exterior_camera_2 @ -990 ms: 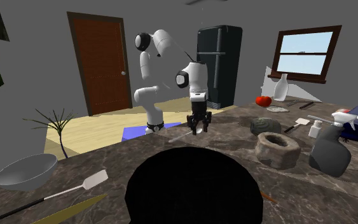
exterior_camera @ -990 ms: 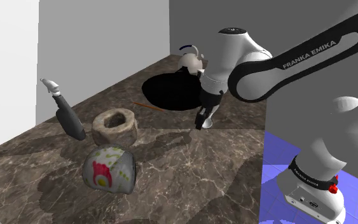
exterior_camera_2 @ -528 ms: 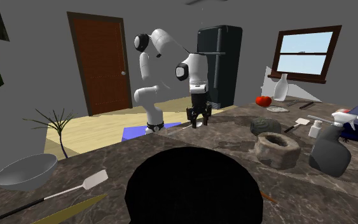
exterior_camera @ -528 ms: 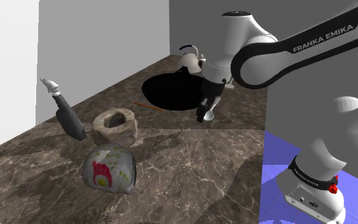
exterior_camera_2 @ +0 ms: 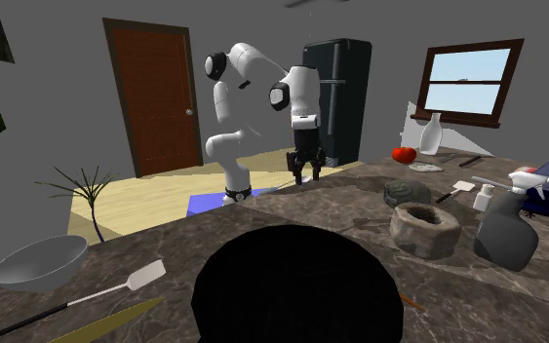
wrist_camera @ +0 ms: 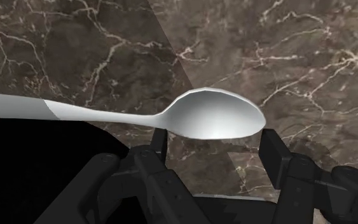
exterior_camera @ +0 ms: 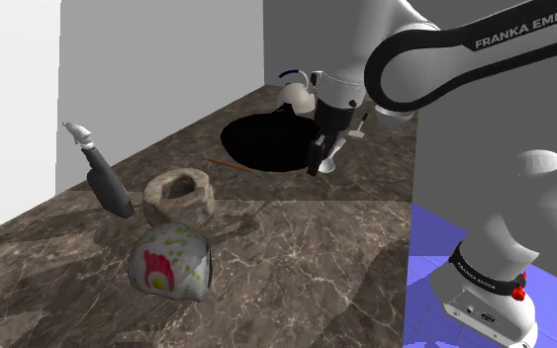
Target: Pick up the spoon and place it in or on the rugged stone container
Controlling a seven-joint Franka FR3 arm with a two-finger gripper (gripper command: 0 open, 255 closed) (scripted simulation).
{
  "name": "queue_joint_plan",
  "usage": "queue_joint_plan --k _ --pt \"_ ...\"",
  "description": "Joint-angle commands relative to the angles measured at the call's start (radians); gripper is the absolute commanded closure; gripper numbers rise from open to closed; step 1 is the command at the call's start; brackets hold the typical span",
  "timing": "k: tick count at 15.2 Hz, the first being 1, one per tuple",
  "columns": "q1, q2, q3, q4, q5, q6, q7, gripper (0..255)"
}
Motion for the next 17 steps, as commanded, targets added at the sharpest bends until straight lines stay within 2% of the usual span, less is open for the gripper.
queue_joint_plan --k 1,8,13,17 --pt "0.000 -0.010 -0.004 0.021 -0.001 -0.031 -0.001 255" --pt "-0.002 -0.030 -0.015 0.095 -0.006 -0.125 -0.004 255" --pt "-0.013 0.153 0.072 0.253 -0.032 -0.099 0.096 255" --pt "-0.023 0.304 0.139 0.398 -0.083 -0.099 0.186 255"
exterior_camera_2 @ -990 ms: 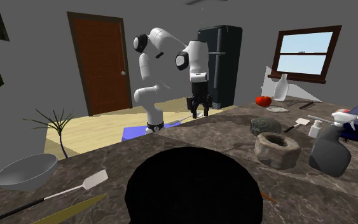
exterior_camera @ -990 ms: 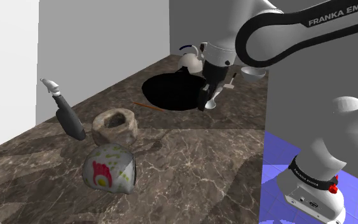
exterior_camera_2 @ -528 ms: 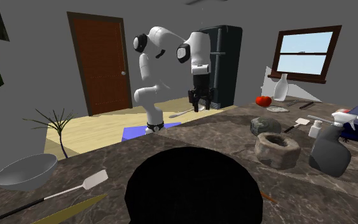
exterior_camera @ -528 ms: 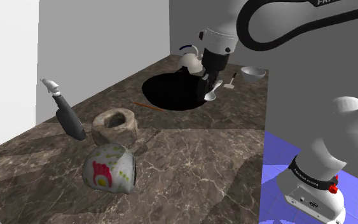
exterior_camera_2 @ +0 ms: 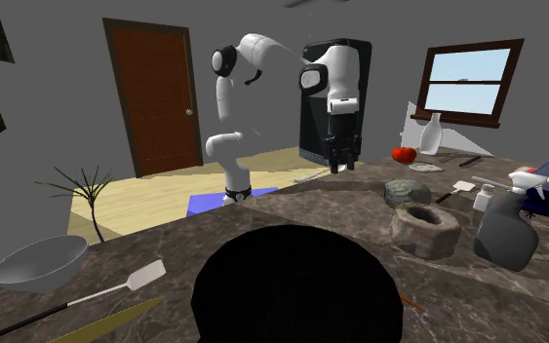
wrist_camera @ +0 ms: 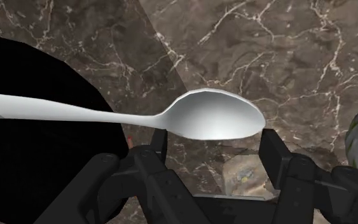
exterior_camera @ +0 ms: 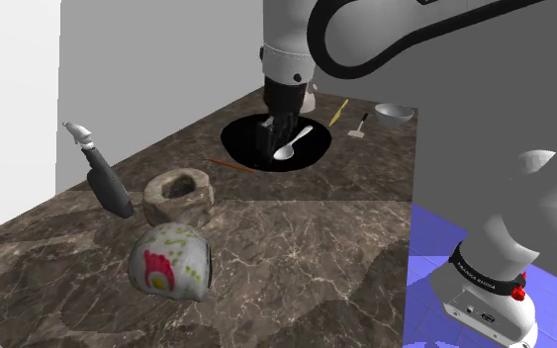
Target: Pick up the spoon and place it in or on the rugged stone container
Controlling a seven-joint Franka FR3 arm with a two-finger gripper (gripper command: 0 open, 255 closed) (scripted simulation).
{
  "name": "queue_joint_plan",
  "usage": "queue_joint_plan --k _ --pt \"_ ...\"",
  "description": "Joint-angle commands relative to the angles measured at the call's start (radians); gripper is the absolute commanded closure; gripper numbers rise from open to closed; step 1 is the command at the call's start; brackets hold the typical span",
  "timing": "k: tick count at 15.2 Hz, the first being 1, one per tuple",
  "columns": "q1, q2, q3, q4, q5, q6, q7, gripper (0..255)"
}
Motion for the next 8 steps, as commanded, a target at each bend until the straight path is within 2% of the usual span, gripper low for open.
queue_joint_plan --k 1,5,8 --pt "-0.003 0.078 0.033 0.076 -0.031 -0.003 0.049 255" --pt "0.004 0.242 0.087 0.246 -0.117 -0.029 0.148 255" --pt "0.030 0.373 0.114 0.390 -0.193 -0.065 0.221 255"
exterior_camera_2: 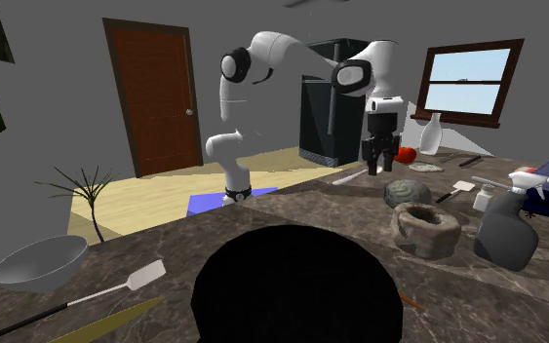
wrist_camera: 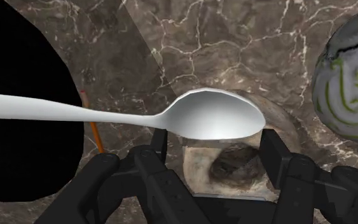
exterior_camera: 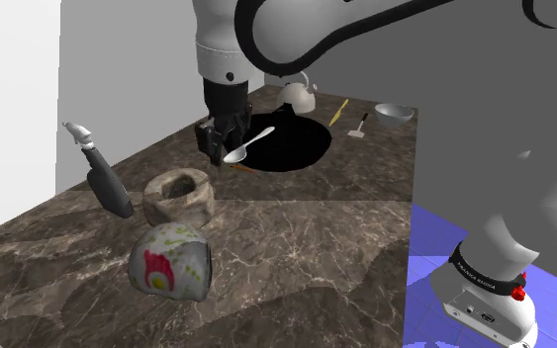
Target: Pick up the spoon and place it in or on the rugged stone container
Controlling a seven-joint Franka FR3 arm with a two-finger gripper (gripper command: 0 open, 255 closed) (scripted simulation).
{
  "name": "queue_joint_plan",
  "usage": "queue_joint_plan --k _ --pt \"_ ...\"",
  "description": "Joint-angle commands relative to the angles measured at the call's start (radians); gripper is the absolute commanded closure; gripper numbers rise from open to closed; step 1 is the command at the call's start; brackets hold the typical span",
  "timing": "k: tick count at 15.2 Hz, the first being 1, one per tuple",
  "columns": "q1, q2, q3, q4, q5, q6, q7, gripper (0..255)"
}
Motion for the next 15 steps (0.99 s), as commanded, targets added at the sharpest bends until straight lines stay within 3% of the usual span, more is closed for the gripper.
queue_joint_plan --k 1,5,9,11,13,15 --pt "0.023 0.092 0.017 0.096 -0.055 -0.021 0.053 255" --pt "0.099 0.279 0.023 0.329 -0.157 -0.101 0.128 255" --pt "0.212 0.485 0.004 0.627 -0.247 -0.216 0.166 255" --pt "0.287 0.609 -0.014 0.830 -0.288 -0.296 0.167 255" --pt "0.388 0.770 -0.044 1.118 -0.326 -0.411 0.142 255" --pt "0.369 0.747 -0.042 1.046 -0.320 -0.367 0.154 255"
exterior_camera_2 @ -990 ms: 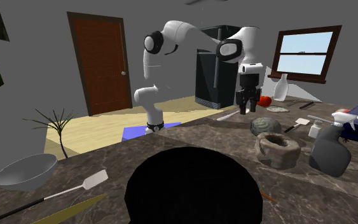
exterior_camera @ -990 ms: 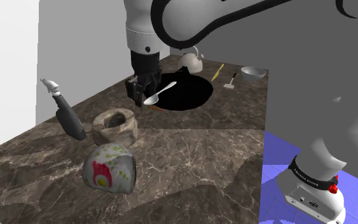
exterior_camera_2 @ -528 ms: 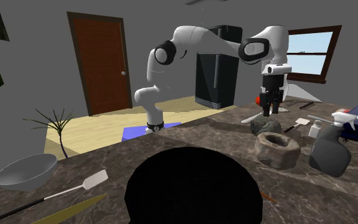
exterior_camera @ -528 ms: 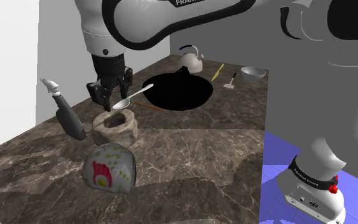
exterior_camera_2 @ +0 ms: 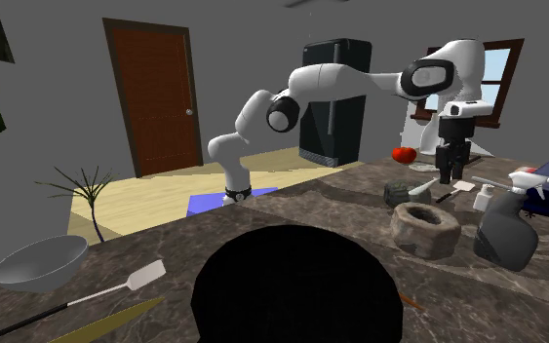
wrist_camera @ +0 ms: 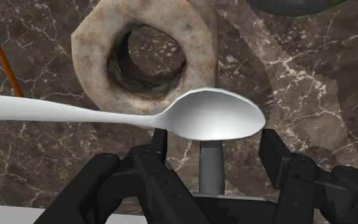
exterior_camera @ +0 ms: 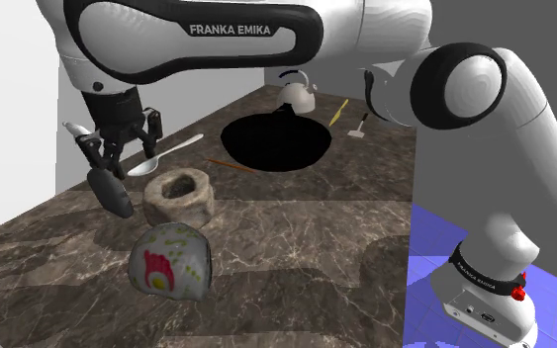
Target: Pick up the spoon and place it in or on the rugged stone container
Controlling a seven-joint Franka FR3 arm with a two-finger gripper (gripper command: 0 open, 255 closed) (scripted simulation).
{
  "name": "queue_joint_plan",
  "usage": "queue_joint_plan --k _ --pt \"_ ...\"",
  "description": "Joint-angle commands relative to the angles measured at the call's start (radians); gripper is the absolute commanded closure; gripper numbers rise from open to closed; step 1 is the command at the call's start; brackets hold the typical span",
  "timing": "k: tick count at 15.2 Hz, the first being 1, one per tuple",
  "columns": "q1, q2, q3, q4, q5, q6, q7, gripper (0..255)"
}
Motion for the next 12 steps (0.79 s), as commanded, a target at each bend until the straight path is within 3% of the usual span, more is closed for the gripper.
queue_joint_plan --k 1,12 --pt "0.001 0.009 -0.002 -0.011 -0.003 0.018 0.006 255" --pt "-0.052 -0.027 0.004 -0.231 -0.004 0.189 0.046 255"
